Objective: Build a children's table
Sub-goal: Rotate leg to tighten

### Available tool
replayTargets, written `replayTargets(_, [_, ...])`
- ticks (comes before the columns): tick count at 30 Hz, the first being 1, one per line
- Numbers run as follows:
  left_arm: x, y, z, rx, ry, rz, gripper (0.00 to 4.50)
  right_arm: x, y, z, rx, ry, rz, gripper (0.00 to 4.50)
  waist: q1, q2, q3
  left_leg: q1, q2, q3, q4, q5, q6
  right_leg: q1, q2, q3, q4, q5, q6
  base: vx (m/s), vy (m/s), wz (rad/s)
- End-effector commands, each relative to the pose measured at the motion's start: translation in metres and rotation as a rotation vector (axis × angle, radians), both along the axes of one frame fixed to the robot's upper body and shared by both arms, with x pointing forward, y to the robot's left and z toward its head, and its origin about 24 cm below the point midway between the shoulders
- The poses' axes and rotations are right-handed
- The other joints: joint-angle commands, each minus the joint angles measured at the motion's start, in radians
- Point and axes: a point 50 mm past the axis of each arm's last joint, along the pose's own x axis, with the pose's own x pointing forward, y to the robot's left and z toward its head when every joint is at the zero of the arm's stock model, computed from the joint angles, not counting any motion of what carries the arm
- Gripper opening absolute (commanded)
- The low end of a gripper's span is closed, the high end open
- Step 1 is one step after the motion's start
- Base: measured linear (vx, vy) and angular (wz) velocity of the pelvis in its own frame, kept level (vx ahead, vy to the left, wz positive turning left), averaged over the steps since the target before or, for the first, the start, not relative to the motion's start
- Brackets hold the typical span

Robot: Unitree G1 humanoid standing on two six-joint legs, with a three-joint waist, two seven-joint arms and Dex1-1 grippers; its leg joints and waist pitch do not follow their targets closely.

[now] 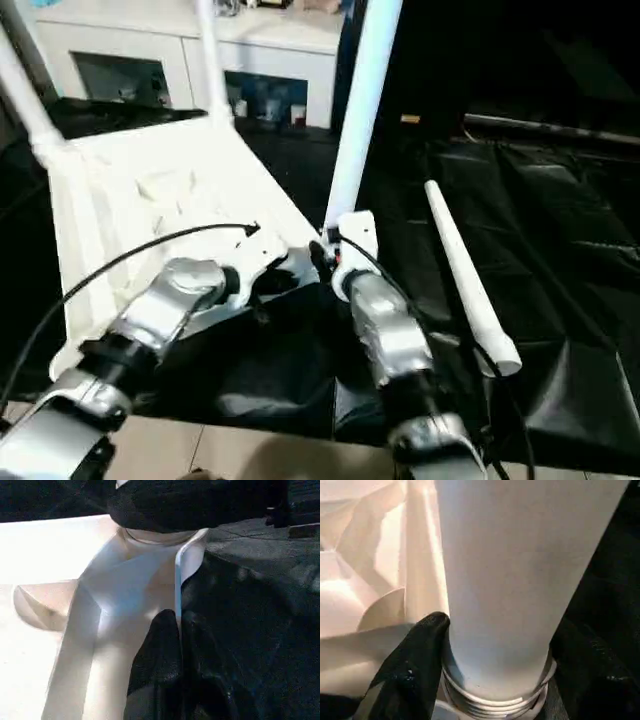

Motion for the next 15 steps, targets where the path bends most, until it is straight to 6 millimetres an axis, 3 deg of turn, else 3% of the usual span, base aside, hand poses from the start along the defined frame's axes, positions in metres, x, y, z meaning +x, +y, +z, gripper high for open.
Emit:
replayTargets(1, [-0.001, -0.011, 0.002, -0.011, -0.023, -0.048, 0.00, -0.007, 0.016, -0.009, 0.115, 0.064, 0.079, 3.23, -0.009, 0.007, -0.049, 0.033, 0.008, -0.003, -0.093, -0.408, -0.082, 0.004, -0.025, 0.014, -0.100, -0.199, -0.142, 0.000, 0.000, 0.00])
replayTargets(3, [-0.002, -0.007, 0.003, -0.008, -0.030, -0.063, 0.00, -0.005, 0.013, -0.003, 0.119, 0.033, 0.110, 3.42, -0.008, 0.007, -0.051, 0.032, 0.009, -0.003, -0.094, -0.389, -0.073, 0.007, -0.025, 0.014, -0.099, -0.180, -0.144, 0.000, 0.000, 0.00])
replayTargets(4, [-0.002, -0.005, 0.003, -0.007, -0.031, -0.069, 0.00, -0.004, 0.012, 0.000, 0.113, 0.019, 0.124, 3.47, -0.008, 0.002, -0.053, 0.028, 0.010, -0.003, -0.094, -0.356, -0.064, 0.013, -0.024, 0.013, -0.096, -0.147, -0.146, 0.000, 0.000, 0.00])
replayTargets(6, [-0.003, -0.001, 0.003, -0.010, -0.034, -0.087, 0.00, -0.004, 0.008, 0.004, 0.080, 0.011, 0.172, 3.58, -0.007, 0.005, -0.053, 0.026, 0.010, -0.002, -0.094, -0.327, -0.057, 0.015, -0.023, 0.011, -0.095, -0.121, -0.152, 0.000, 0.000, 0.00])
replayTargets(8, [-0.005, 0.003, 0.004, -0.014, -0.037, -0.111, 0.00, -0.005, 0.002, 0.008, 0.048, -0.001, 0.236, 3.58, -0.003, 0.000, -0.055, 0.026, 0.010, 0.001, -0.093, -0.287, -0.049, 0.020, -0.023, 0.011, -0.096, -0.087, -0.160, 0.000, 0.000, 0.00])
replayTargets(10, [-0.006, 0.007, 0.005, -0.014, -0.030, -0.121, 0.00, -0.008, -0.003, 0.011, 0.024, -0.013, 0.294, 3.58, -0.001, 0.001, -0.056, 0.025, 0.011, 0.005, -0.089, -0.259, -0.037, 0.022, -0.024, 0.013, -0.092, -0.049, -0.165, 0.000, 0.000, 0.00])
replayTargets(13, [-0.012, 0.020, 0.007, -0.021, -0.024, -0.203, 0.00, -0.021, -0.021, 0.019, -0.060, -0.034, 0.503, 3.58, 0.011, -0.002, -0.059, 0.023, 0.010, 0.007, -0.082, -0.192, -0.010, 0.033, -0.021, 0.012, -0.086, 0.046, -0.171, 0.000, 0.000, 0.00])
replayTargets(15, [-0.020, 0.026, 0.009, -0.033, -0.013, -0.289, 0.00, -0.031, -0.030, 0.021, -0.102, -0.021, 0.626, 3.58, 0.011, 0.003, -0.060, 0.022, 0.010, 0.007, -0.080, -0.167, 0.003, 0.032, -0.020, 0.010, -0.080, 0.094, -0.180, 0.000, 0.000, 0.00])
